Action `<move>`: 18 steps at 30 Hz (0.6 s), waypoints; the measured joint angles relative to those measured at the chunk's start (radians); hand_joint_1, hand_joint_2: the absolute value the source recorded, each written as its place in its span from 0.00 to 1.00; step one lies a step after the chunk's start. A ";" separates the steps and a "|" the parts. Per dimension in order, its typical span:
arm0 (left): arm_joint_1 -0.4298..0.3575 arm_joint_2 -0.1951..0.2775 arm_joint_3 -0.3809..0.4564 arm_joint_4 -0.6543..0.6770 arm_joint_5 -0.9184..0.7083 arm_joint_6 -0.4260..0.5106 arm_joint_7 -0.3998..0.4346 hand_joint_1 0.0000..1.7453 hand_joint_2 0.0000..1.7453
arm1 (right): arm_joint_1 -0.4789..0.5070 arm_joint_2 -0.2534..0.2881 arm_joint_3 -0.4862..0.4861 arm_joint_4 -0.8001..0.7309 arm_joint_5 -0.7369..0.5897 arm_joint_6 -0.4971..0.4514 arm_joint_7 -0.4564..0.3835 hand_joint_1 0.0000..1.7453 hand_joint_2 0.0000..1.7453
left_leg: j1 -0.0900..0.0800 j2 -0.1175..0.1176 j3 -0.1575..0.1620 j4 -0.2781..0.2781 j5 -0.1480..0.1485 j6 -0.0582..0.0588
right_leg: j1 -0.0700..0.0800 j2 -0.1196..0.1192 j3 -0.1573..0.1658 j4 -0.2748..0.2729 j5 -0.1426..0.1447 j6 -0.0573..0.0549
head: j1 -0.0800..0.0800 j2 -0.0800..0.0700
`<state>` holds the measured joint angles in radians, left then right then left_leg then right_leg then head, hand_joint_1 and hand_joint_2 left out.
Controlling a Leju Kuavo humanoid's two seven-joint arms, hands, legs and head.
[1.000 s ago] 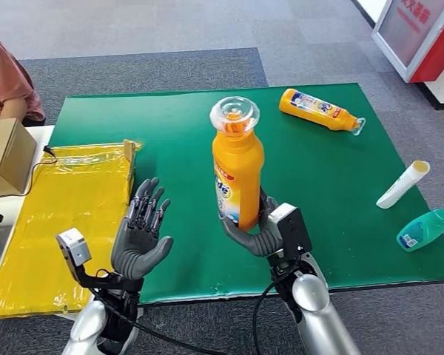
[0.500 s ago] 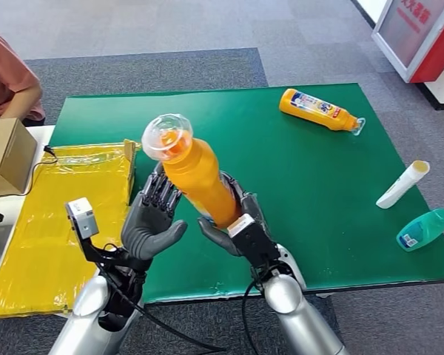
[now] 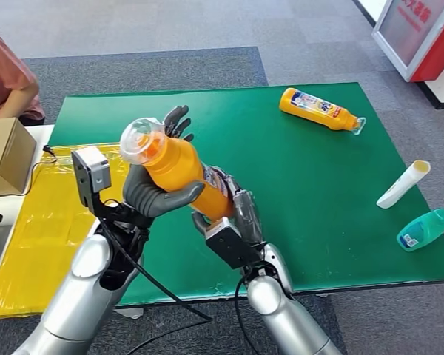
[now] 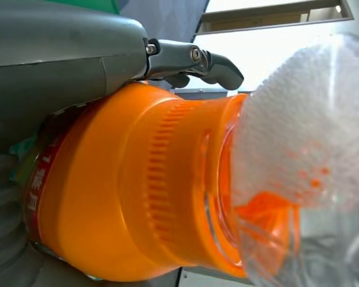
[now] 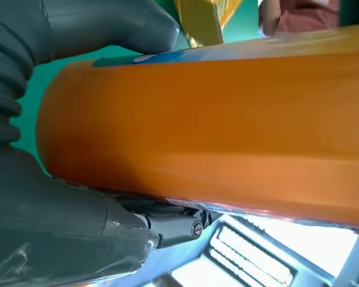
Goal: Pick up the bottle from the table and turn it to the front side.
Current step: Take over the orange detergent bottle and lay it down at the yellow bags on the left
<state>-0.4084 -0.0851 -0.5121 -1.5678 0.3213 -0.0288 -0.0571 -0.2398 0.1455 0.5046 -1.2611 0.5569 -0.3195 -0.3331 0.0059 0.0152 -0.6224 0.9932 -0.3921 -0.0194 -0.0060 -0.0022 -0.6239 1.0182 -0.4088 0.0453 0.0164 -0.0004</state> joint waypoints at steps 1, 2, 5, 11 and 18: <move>-0.010 0.002 -0.004 0.003 -0.004 0.004 0.002 0.00 1.00 | -0.006 0.002 0.004 0.008 0.019 -0.016 0.007 1.00 1.00 | 0.000 0.000 0.000 0.000 0.000 0.000 | 0.000 0.000 0.000 0.000 0.000 0.000 | 0.000 0.000; -0.015 0.003 -0.007 0.004 -0.010 0.007 0.004 0.00 1.00 | -0.011 0.004 0.009 0.017 0.037 -0.029 0.015 1.00 1.00 | 0.000 0.000 0.000 0.000 0.000 0.000 | 0.000 0.000 0.000 0.000 0.000 0.000 | 0.000 0.000; -0.023 0.006 -0.011 0.006 -0.024 0.011 0.008 0.25 1.00 | -0.023 0.009 0.021 0.053 0.075 -0.061 0.032 1.00 1.00 | 0.000 0.000 0.000 0.000 0.000 0.000 | 0.000 0.000 0.000 0.000 0.000 0.000 | 0.000 0.000; -0.028 0.014 -0.021 0.006 -0.021 0.003 0.013 1.00 1.00 | -0.032 0.016 0.025 0.106 0.080 -0.085 0.034 1.00 1.00 | 0.000 0.000 0.000 0.000 0.000 0.000 | 0.000 0.000 0.000 0.000 0.000 0.000 | 0.000 0.000; -0.028 0.026 -0.028 0.006 -0.006 0.002 0.009 1.00 1.00 | -0.033 0.019 0.032 0.126 0.070 -0.098 0.035 1.00 1.00 | 0.000 0.000 0.000 0.000 0.000 0.000 | 0.000 0.000 0.000 0.000 0.000 0.000 | 0.000 0.000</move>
<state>-0.4359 -0.0588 -0.5398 -1.5621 0.3156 -0.0263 -0.0485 -0.2727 0.1641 0.5368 -1.1349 0.6269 -0.4170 -0.2984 0.0059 0.0153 -0.6225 0.9932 -0.3921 -0.0194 -0.0060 -0.0021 -0.6243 1.0182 -0.4089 0.0452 0.0164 -0.0004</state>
